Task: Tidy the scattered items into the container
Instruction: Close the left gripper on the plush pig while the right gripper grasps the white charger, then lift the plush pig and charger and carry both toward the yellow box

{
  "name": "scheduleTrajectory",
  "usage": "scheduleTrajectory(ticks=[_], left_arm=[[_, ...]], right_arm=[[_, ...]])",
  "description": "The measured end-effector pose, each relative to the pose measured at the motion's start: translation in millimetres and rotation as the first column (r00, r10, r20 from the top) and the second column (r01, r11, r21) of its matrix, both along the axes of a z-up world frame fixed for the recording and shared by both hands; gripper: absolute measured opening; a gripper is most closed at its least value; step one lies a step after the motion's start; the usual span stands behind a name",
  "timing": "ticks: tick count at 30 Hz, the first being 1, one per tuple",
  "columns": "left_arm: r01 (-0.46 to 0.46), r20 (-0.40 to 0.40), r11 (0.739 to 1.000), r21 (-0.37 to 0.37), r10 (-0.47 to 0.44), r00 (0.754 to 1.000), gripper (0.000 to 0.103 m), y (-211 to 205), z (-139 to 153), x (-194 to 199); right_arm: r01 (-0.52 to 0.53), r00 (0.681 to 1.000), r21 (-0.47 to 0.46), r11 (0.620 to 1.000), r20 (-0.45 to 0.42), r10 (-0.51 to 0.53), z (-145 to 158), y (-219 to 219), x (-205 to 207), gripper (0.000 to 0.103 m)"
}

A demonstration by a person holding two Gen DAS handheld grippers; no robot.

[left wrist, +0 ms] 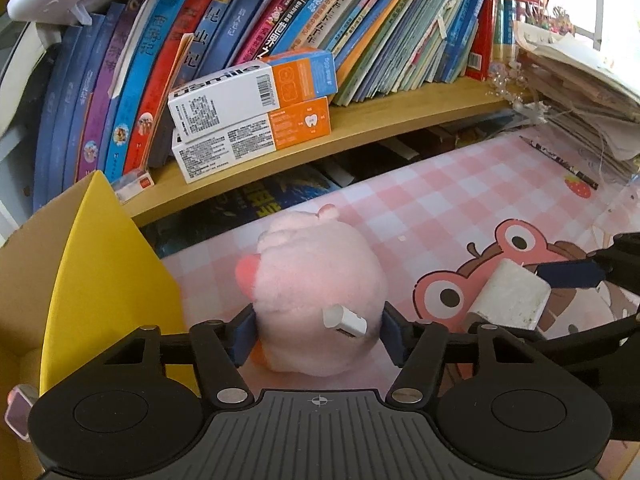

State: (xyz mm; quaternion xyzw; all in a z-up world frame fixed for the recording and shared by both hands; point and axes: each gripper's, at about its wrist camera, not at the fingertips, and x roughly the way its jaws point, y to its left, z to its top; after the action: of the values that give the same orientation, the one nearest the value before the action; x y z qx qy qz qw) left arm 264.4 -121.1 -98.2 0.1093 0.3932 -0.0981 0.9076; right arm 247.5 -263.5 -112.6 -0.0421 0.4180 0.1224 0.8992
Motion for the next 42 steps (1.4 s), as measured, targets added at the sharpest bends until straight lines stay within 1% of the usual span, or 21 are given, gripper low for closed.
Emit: scheduleTrajectory(ticks=[5, 14, 28, 42], left_arm=[[-0.009, 0.012, 0.999, -0.052, 0.01, 1.0, 0.053, 4.4, 8.3, -2.3], [-0.006, 0.044, 0.996, -0.092, 0.01, 0.999, 0.052, 6.3, 24.6, -7.2], [0.022, 0.105, 0.994, -0.111, -0.011, 0.994, 0.052, 7.0, 54.5, -26.0], [0.065, 0.135, 0.99, -0.125, -0.048, 0.99, 0.052, 10.2, 82.8, -69.5]], right_arm=[[0.002, 1.0, -0.001, 1.0, 0.0, -0.002, 0.0, 0.3, -0.6, 0.065], [0.001, 1.0, -0.004, 1.0, -0.001, -0.001, 0.1, 0.0, -1.4, 0.064], [0.022, 1.0, -0.007, 1.0, 0.006, -0.022, 11.6, -7.5, -23.6, 0.064], [0.035, 0.999, -0.012, 0.999, 0.035, -0.034, 34.3, -13.6, -58.8, 0.064]])
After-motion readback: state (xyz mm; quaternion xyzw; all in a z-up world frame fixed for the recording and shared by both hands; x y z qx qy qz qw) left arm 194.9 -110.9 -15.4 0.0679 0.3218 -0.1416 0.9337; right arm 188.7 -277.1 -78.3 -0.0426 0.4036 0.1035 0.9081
